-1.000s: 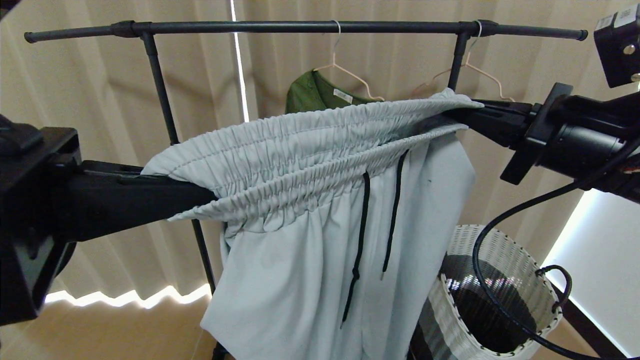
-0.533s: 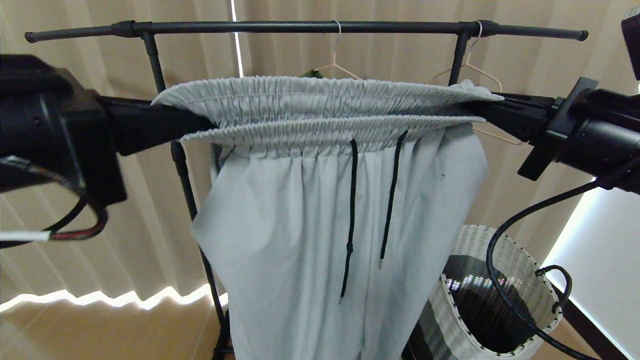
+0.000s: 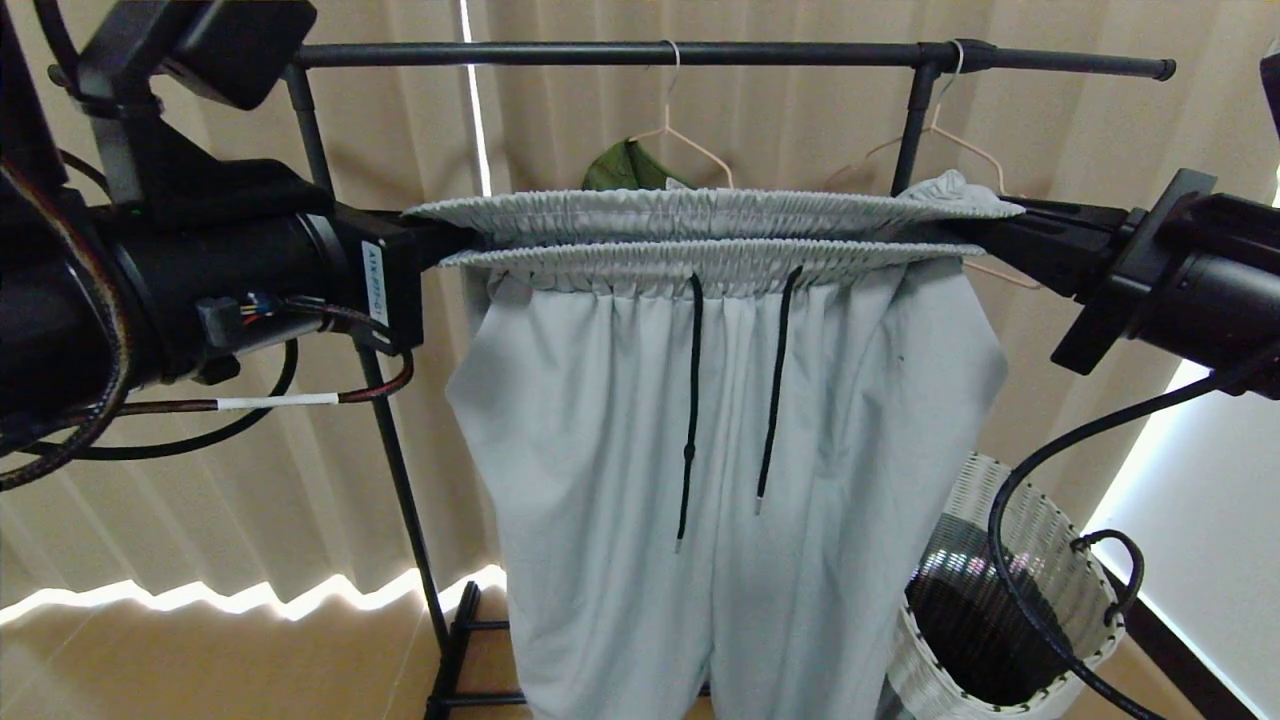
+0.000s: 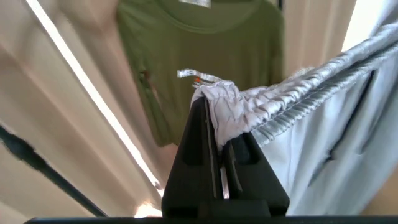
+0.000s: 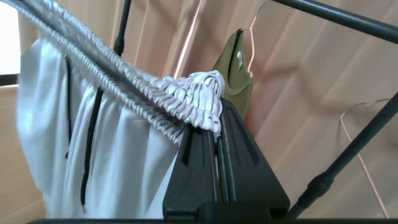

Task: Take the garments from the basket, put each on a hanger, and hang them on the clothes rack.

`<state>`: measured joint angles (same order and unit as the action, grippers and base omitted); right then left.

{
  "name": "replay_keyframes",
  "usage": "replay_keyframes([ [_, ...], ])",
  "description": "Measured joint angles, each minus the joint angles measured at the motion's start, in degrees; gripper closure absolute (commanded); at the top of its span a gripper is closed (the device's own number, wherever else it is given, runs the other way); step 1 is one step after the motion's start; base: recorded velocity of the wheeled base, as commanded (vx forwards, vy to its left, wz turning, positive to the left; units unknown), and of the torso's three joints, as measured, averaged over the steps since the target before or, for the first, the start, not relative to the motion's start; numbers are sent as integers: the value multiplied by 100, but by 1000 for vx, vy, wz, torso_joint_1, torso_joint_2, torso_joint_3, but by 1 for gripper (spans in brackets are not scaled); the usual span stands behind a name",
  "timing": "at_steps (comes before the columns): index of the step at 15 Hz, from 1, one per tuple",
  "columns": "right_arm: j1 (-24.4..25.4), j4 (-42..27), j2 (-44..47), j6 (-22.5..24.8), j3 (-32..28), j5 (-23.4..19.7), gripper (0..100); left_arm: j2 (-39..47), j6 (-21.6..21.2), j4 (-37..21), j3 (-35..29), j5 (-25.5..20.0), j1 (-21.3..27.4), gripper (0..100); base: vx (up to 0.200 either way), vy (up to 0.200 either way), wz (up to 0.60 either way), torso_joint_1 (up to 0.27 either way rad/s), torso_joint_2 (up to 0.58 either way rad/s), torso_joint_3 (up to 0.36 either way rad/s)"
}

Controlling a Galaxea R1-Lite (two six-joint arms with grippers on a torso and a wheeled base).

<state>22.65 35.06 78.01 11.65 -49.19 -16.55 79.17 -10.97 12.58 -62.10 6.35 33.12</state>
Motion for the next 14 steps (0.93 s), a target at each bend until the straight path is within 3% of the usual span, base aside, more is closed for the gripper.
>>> replay_keyframes([
  [14,2,-49,0,0,66,85,100,33,-11,6,44,5,-52,100,0,0,0,0,0,0],
])
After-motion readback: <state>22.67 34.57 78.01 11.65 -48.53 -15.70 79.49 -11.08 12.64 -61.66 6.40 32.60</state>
